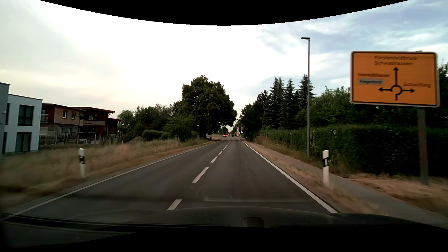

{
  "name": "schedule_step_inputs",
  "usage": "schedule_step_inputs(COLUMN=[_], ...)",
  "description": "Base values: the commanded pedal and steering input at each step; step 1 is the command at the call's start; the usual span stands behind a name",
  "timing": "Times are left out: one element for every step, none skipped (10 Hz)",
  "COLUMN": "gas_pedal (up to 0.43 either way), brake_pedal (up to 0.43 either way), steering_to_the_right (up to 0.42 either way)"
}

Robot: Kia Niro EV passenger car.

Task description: Follow the waypoints while adhering to traffic rules and regulations

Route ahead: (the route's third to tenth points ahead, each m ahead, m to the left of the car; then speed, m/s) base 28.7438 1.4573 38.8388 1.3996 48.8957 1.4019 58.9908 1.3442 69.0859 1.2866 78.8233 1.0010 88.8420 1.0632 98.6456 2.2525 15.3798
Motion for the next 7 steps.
schedule_step_inputs(gas_pedal=[0.067, 0.067, 0.067, 0.067, 0.079, 0.087, 0.087], brake_pedal=[0.006, 0.006, 0.006, 0.006, 0.006, 0.006, 0.006], steering_to_the_right=[0.000, 0.001, 0.001, 0.002, 0.003, 0.003, 0.003])
